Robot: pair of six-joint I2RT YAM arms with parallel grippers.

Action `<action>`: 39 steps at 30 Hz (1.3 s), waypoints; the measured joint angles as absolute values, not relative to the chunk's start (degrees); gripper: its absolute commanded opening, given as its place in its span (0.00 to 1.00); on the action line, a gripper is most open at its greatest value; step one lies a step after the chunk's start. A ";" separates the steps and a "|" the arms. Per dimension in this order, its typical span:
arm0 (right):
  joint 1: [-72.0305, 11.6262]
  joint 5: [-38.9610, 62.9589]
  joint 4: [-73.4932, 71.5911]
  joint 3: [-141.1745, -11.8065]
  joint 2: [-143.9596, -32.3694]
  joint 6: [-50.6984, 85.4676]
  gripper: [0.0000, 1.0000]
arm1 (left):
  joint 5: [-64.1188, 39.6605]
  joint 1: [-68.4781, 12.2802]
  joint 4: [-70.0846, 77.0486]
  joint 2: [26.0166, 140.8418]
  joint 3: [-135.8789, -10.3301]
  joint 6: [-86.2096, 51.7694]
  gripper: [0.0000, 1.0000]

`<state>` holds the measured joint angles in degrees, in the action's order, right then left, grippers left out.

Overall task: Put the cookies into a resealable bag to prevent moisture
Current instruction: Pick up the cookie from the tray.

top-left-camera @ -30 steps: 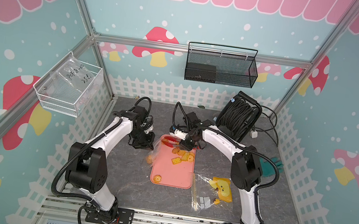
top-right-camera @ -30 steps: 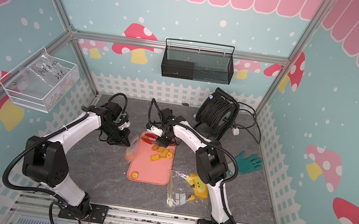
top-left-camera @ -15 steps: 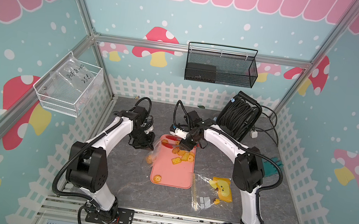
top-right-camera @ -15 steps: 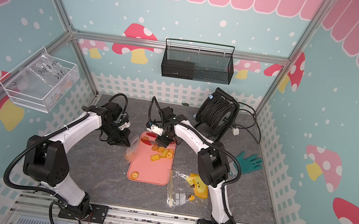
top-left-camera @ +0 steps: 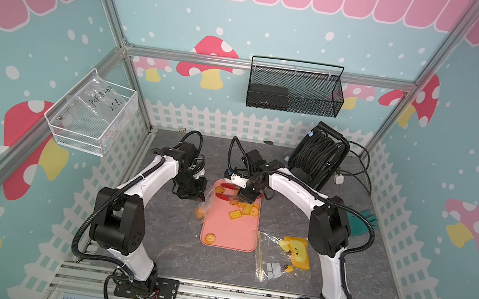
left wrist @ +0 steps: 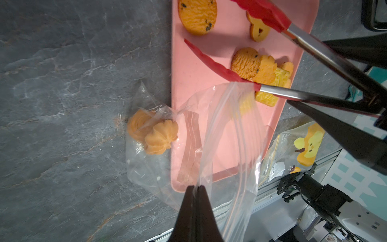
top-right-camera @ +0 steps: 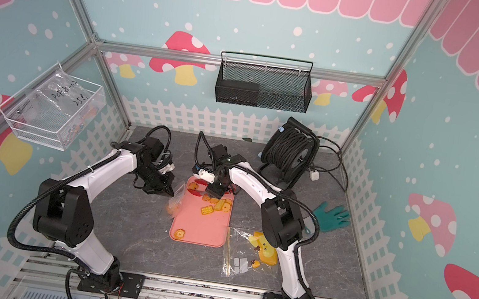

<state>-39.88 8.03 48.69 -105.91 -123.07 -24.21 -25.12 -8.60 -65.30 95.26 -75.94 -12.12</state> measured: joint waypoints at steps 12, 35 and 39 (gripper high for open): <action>-40.64 3.84 49.21 -108.75 -125.62 -24.14 0.55 | -25.10 -8.64 -65.30 95.57 -75.94 -12.12 0.00; -40.77 3.79 51.29 -111.44 -126.82 -23.53 0.44 | -25.06 -8.73 -65.30 95.74 -75.94 -11.73 0.00; -40.66 4.58 51.40 -111.15 -124.66 -23.44 0.43 | -25.04 -8.75 -65.30 95.74 -75.94 -11.73 0.00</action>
<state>-40.66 4.58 51.40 -111.15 -124.66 -23.44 -25.04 -8.75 -65.30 95.74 -75.94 -11.73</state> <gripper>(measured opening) 0.438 0.050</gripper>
